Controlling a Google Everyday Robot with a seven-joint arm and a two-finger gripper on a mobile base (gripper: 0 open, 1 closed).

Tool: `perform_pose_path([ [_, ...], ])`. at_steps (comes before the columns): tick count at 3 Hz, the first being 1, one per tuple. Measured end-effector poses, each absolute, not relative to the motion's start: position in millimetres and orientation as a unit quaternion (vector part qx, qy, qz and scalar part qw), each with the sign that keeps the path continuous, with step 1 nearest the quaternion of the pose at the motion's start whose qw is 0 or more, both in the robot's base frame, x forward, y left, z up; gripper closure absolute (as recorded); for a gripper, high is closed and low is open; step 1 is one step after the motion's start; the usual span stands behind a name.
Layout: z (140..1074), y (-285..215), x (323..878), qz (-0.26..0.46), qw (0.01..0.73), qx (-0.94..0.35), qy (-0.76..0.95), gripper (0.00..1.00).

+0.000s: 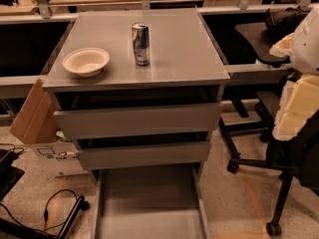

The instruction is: Close bottom drawer

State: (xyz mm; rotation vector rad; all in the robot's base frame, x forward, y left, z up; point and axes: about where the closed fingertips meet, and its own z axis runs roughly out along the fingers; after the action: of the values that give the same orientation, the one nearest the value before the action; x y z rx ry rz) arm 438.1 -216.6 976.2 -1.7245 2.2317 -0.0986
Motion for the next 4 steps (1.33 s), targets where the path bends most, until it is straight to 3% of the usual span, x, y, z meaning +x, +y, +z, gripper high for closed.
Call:
perform_pose_path([
  [2, 973.1, -219.3, 433.2, -0.049, 0.170, -0.595, 0.784, 0.00],
  [4, 910.1, -226.8, 386.2, -0.063, 0.213, -0.568, 0.792, 0.00],
])
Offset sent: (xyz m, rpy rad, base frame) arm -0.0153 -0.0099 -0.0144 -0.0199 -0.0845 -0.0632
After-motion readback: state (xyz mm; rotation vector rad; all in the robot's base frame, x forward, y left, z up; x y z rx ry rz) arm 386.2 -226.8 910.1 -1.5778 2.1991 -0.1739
